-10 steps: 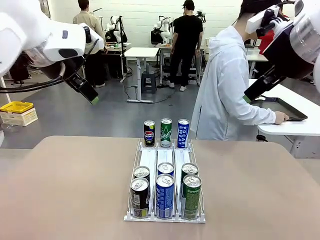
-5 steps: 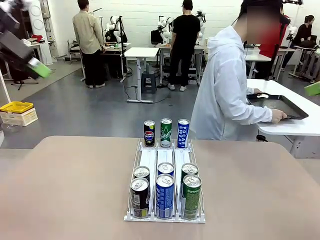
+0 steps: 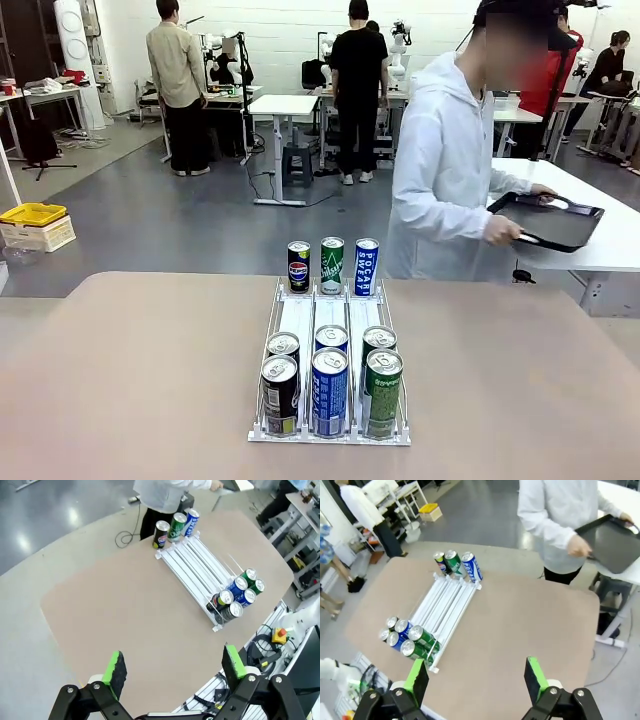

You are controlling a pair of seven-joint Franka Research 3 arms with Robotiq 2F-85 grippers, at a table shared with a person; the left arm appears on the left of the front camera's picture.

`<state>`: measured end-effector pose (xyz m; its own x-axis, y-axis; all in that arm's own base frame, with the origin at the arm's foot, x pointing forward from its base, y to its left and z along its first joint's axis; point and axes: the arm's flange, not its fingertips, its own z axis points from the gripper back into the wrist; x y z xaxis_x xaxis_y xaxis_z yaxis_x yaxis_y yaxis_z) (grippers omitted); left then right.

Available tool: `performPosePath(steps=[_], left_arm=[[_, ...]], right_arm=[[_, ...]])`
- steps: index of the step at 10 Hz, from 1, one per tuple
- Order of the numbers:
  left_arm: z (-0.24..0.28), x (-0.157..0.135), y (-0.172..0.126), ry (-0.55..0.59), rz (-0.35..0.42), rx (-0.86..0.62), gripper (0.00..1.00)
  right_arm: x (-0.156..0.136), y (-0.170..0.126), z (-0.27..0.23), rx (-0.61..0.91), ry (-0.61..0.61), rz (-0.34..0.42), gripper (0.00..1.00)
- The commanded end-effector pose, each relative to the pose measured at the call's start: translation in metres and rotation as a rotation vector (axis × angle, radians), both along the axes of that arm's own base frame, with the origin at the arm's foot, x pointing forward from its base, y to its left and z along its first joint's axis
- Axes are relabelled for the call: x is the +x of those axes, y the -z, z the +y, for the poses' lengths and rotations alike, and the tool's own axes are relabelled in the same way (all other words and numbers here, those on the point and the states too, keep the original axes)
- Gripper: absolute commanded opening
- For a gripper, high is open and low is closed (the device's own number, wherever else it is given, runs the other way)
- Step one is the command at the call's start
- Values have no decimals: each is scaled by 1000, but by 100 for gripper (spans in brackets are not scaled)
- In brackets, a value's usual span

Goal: Retrieve and hand over the desired beverage to the person.
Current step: Pick up a can of the same type that the person held from the Automatic Can Dispenser.

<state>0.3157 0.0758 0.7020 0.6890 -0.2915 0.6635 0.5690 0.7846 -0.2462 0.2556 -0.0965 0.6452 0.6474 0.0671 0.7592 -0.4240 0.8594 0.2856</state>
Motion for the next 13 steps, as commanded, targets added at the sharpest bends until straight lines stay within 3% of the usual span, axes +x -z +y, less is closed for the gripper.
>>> performPosePath(steps=[1,2,3,13], left_arm=[[14,-9,10,-3,-64,-33,100],[19,-8,16,0,-55,-26,100],[11,-7,-1,-13,-19,-11,100],[11,-7,-1,-13,-19,-11,100]], right_arm=[[-2,0,-11,46,-17,-30,100],[-7,-3,-16,64,-33,-71,100],[-2,-1,-5,21,7,-4,100],[-2,-1,-5,21,7,-4,100]])
